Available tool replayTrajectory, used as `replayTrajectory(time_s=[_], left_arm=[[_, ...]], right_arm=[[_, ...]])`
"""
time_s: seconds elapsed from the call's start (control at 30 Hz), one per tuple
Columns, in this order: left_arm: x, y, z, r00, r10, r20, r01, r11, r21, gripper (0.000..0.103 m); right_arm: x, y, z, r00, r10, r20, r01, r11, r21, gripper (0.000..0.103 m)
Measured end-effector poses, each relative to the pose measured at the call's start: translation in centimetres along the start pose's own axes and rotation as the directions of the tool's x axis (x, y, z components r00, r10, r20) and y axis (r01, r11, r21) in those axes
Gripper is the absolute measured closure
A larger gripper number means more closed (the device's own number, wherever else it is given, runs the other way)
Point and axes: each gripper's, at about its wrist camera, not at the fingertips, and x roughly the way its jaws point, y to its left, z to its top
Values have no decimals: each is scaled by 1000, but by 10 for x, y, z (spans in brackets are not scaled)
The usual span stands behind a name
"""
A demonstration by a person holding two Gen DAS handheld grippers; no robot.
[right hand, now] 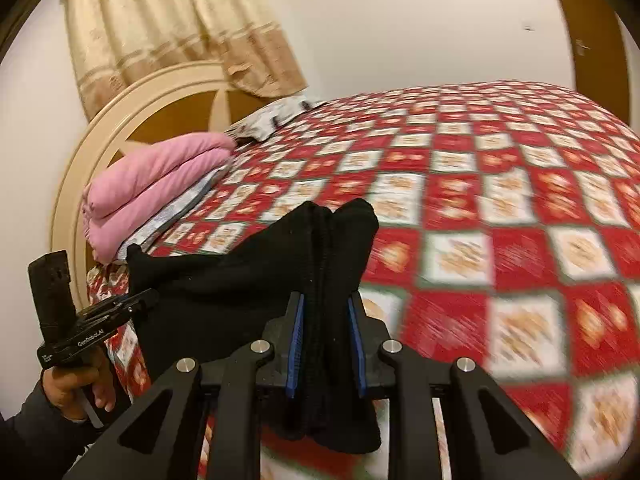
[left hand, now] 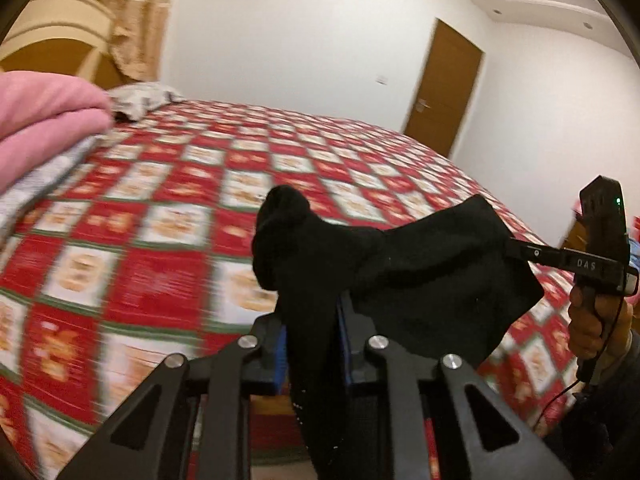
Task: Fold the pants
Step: 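Lay the folded pants flat and open both tools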
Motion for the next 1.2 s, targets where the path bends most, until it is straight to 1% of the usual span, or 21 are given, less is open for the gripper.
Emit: replayTrajectory(time_s=[0.07,0.13,0.2,0.3,0.37,0.4,0.43,0.47,0.5,0.57,0.6,0.63,0.73,0.93,1.03,1.2], left_arm=[[-3,23,5,999,52,12,-52,999,-13,82],[-3,41,8,996,87,10,-87,996,-28,82],[2,59,7,996,89,-16,-89,994,-64,82],[17,81,-1,995,73,-67,-81,989,-127,81],[27,87,-9,991,104,-89,-116,984,-132,73],[33,89,-12,987,129,-100,-142,981,-134,64],[37,92,-14,984,143,-104,-157,978,-140,52],[40,94,-16,980,170,-106,-185,971,-153,44],[41,95,-17,977,189,-99,-203,965,-164,33],[42,96,-20,977,191,-91,-204,963,-175,32],[43,96,-21,977,195,-90,-208,963,-173,29],[44,94,-22,974,210,-87,-222,960,-168,25],[44,91,-23,966,246,-76,-255,955,-153,21],[44,80,-22,947,317,-60,-321,943,-84,20],[44,76,-22,938,343,-51,-345,937,-53,17],[40,76,-21,940,336,-61,-339,939,-56,16]], right_arm=[[22,13,11,1000,24,-10,-24,1000,-19,82],[47,27,20,999,35,-29,-37,998,-43,82],[73,32,26,997,31,-72,-33,999,-31,82],[103,25,25,990,16,-138,-17,1000,-5,81],[119,14,22,987,-12,-163,14,1000,11,80],[125,7,19,984,-20,-175,25,999,24,79],[129,1,16,982,-21,-188,28,999,34,79],[133,-4,13,979,-20,-202,30,998,47,75],[133,-8,9,980,-23,-199,34,998,55,65],[130,-14,5,982,-40,-184,51,997,54,57],[129,-16,3,982,-46,-181,57,997,54,55],[129,-18,2,983,-49,-179,60,996,59,54],[130,-24,-1,982,-50,-183,65,995,76,53],[129,-24,-1,978,-98,-181,111,992,63,49],[127,-24,-2,979,-104,-174,117,991,67,49],[110,-19,-2,982,-144,-124,150,988,41,48]])
